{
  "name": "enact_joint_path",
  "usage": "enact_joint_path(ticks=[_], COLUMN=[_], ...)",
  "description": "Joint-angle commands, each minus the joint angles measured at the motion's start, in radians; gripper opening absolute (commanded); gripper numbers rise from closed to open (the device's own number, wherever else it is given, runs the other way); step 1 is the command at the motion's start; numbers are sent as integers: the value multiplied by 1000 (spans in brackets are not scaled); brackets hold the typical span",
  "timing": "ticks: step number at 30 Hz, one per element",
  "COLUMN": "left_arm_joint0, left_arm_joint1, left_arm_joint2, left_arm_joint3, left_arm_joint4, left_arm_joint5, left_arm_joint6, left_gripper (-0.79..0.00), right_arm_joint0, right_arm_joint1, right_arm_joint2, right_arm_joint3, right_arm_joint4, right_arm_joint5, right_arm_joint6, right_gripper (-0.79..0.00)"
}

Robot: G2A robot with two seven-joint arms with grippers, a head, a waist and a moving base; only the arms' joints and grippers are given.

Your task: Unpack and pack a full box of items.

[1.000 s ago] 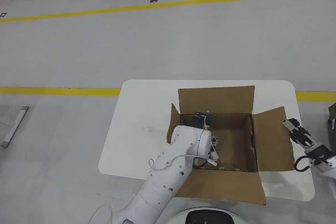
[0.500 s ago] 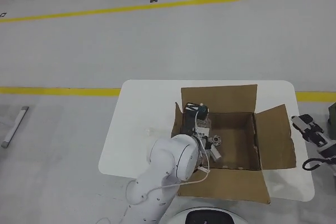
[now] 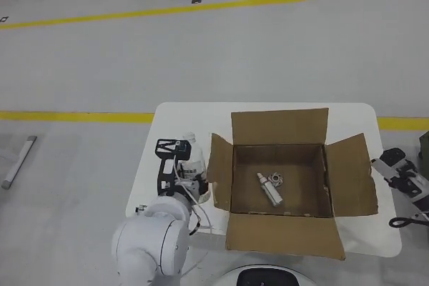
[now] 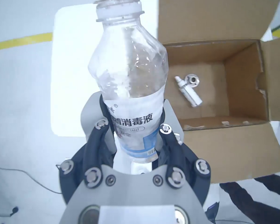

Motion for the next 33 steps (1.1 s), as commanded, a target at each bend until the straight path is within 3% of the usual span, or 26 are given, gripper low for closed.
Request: enact_joint_path(ticks=[1,2,3,4,6,7,8,14,21,33], left_arm_joint0=[12,17,24,37,59,69,72,31,31,31], left_arm_joint1=[2,3,4,5,7,7,8,8,8,8], left_arm_joint2=[-61,-83,-103,-127,-166,-180,-190,-149,-149,-149], left_arm_joint3=[3,3,3,3,3,11,31,273,273,273], left_arm_joint4=[5,3,-2,1,-23,-42,-49,-19,-19,-19], left_arm_joint5=[-14,-21,-32,-39,-58,-69,-84,-134,-134,-134], left_arm_joint6=[0,0,0,0,0,0,0,0,0,0], left_gripper=[-785,-785,-785,-785,-785,-785,-785,-785,-785,-785], right_arm_joint0=[-2,-4,-8,-9,-9,-8,-7,26,68,102], right_arm_joint1=[1,0,0,0,0,0,-1,-2,-4,-4], right_arm_joint2=[2,-1,-4,-7,-17,-23,-32,-114,-226,-260], right_arm_joint3=[-21,-35,-47,-60,-82,-91,-97,-113,-122,-7], right_arm_joint4=[-34,-48,-61,-83,-129,-159,-189,-351,-537,-522], right_arm_joint5=[-22,-33,-38,-41,-40,-37,-28,83,145,81], right_arm_joint6=[1,-1,-2,1,-2,-2,-5,25,24,-25], right_gripper=[0,-12,-151,-413,-545,-696,-785,-785,-785,-785])
